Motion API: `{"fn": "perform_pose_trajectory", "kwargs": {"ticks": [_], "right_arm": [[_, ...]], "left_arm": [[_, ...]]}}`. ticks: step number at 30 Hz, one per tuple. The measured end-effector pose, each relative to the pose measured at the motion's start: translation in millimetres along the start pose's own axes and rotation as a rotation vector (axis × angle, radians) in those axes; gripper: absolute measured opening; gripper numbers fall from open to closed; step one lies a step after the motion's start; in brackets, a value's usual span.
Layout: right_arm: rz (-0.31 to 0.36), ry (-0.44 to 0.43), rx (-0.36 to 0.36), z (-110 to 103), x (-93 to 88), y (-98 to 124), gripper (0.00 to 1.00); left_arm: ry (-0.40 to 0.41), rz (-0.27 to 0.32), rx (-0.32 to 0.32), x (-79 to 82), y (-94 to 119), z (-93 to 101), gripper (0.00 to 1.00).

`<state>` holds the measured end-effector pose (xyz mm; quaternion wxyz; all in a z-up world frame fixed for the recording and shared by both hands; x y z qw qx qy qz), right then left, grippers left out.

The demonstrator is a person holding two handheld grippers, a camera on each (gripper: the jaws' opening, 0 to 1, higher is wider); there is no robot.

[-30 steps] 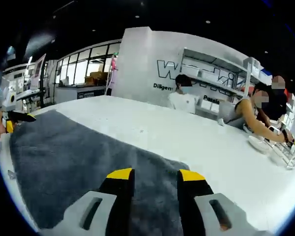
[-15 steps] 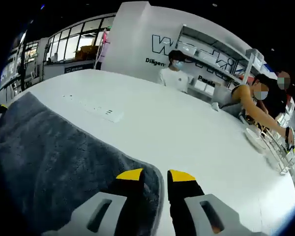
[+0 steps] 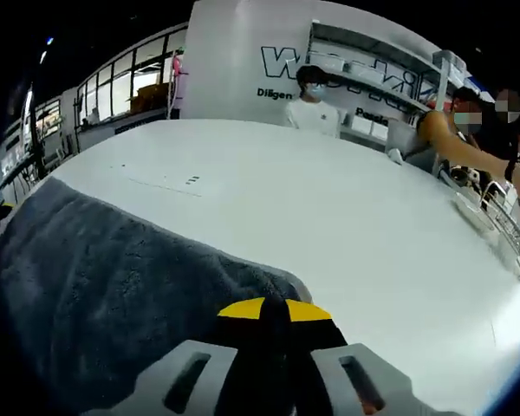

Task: Open the folded towel by lifting each exposed corner and separating the folded layers until the towel lies flat within the target outline without major curled edges

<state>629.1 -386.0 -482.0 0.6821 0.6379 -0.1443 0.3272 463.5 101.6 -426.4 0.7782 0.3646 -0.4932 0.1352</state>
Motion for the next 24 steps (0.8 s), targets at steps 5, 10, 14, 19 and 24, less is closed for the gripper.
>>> {"fn": "perform_pose_trajectory", "kwargs": {"ticks": [5,10,14,19,24], "right_arm": [[-0.004,0.024,-0.046,5,0.6,0,0.03],[-0.001,0.039,-0.100,12,2.4,-2,0.03],[-0.001,0.043,-0.123,10,0.7,0,0.04],[0.031,0.070,-0.172,14,2.2,9,0.29],[0.044,0.099,-0.091,-2,-2.5,26,0.39]], "left_arm": [[0.012,0.002,-0.005,-0.7,1,-3.3,0.88],[0.023,0.010,0.004,-2.1,4,-4.2,0.88],[0.030,0.023,-0.003,-0.3,5,-3.5,0.88],[0.032,0.022,-0.008,0.5,4,-4.5,0.88],[0.046,0.030,0.000,2.0,8,-9.6,0.88]]}}
Point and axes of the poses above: the point that each gripper's makers call its tool centre point, and the gripper's own axes: y roughly backward along the fingers, z roughly to its right, x roughly out of its top, the point moved 3 cm from there along y, roughly backward along the fingers, and after that the axes turned 14 degrees about -z, right-handed, at the moved point
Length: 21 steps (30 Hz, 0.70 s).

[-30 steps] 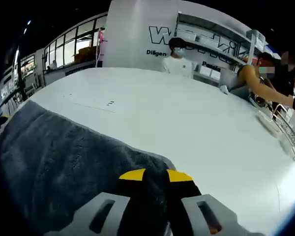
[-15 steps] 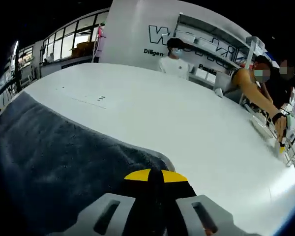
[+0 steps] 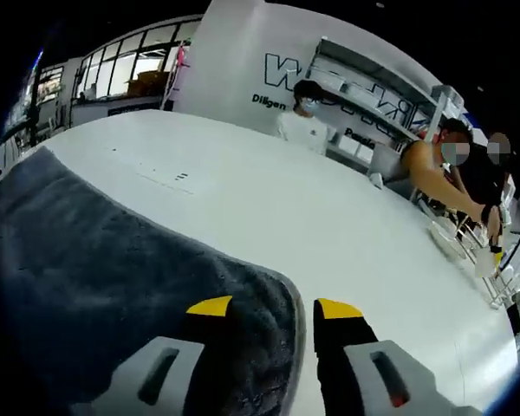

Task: Open the folded towel by lifting each exposed corner and separating the folded layers until the towel lies flat within the target outline without major curled edges

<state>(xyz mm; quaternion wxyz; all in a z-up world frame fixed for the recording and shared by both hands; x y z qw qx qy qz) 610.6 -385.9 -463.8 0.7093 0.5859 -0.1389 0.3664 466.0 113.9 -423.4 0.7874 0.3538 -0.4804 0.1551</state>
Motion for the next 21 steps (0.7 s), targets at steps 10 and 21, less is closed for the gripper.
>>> {"fn": "perform_pose_trajectory", "kwargs": {"ticks": [10,21], "right_arm": [[0.031,0.048,0.198,-73,-19.6,72,0.84],[0.141,0.087,0.489,-179,-24.9,160,0.99]], "left_arm": [[-0.002,-0.042,0.039,-5.7,7,-5.5,0.89],[-0.023,-0.101,0.103,-14.3,21,-19.4,0.92]]}}
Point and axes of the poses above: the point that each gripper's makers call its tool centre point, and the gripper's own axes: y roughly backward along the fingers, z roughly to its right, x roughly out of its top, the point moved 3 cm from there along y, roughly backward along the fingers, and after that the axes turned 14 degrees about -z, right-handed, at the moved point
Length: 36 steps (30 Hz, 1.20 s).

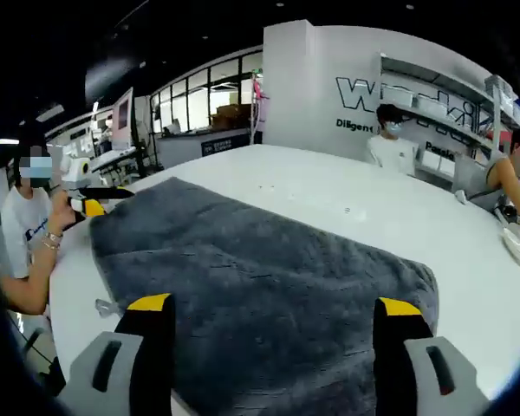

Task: Open the folded towel by lifting each exposed corner and separating the folded layers until the towel lies flat within the target outline without major curled edges

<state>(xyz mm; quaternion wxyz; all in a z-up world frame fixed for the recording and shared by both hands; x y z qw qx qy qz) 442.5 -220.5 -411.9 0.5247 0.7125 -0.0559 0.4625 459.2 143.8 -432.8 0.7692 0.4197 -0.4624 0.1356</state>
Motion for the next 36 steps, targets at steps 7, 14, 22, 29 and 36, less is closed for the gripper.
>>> {"fn": "perform_pose_trajectory", "kwargs": {"ticks": [7,14,22,29,36], "right_arm": [[-0.028,0.156,-0.051,-29,1.0,-2,0.99],[-0.039,0.153,-0.002,-52,-12.4,-28,0.99],[0.053,0.100,0.020,-48,-4.9,-42,0.99],[0.045,0.083,0.027,-46,-13.9,-40,0.99],[0.056,0.045,0.051,-44,-24.1,-41,0.95]], "left_arm": [[-0.031,-0.052,-0.006,-7.5,0,-2.6,0.93],[-0.035,-0.078,-0.026,-13.2,-2,-0.3,0.93],[-0.049,-0.090,-0.042,-12.0,-5,0.5,0.93],[-0.062,-0.089,-0.043,-13.7,-2,10.1,0.92],[-0.067,-0.090,-0.055,-11.8,-3,10.5,0.92]]}}
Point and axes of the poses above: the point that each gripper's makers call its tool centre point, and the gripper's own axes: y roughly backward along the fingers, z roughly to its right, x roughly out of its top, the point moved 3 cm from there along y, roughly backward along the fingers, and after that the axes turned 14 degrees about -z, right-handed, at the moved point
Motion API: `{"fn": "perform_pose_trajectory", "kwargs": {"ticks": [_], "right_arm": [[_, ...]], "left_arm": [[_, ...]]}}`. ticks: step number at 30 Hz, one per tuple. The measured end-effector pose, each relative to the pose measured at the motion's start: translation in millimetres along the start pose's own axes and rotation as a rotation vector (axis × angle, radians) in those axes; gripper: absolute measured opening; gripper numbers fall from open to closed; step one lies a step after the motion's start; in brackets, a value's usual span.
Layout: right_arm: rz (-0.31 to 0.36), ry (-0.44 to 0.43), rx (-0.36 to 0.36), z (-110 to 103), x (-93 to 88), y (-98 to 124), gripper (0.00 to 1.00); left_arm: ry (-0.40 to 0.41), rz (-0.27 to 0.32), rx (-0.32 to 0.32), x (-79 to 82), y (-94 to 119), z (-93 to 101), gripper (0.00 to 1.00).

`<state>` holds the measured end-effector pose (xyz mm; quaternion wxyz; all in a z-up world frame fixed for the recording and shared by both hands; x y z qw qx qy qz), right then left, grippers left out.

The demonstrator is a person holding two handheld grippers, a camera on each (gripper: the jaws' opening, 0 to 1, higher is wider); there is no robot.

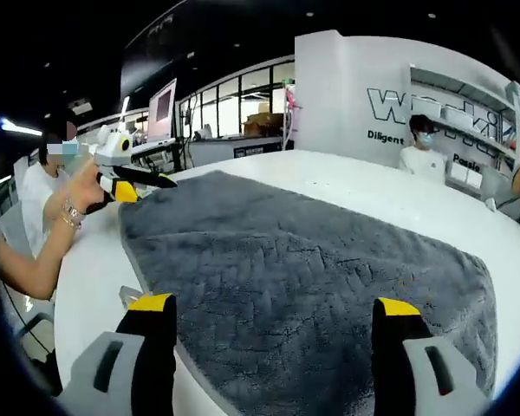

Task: Open the folded towel by lifting each exposed corner and separating the folded layers until the towel lies flat within the target outline without major curled edges

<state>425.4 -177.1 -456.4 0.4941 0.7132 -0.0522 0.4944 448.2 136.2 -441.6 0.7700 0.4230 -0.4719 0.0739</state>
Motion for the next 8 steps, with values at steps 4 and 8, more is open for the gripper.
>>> {"fn": "perform_pose_trajectory", "kwargs": {"ticks": [4,8], "right_arm": [[0.020,-0.001,-0.020,-0.3,4.4,-1.6,0.95],[0.052,-0.001,-0.026,-1.4,6.9,-0.6,0.95]], "left_arm": [[0.003,-0.002,-0.003,0.1,-1.0,-0.8,0.92],[0.006,-0.004,-0.010,-0.8,-2.1,0.1,0.92]]}}
Point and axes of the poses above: the point that each gripper's makers call its tool centre point, and the gripper's own axes: y roughly backward along the fingers, z roughly to its right, x roughly out of its top, the point moved 3 cm from there along y, roughly backward along the fingers, and after that the axes turned 14 degrees about -z, right-handed, at the moved point
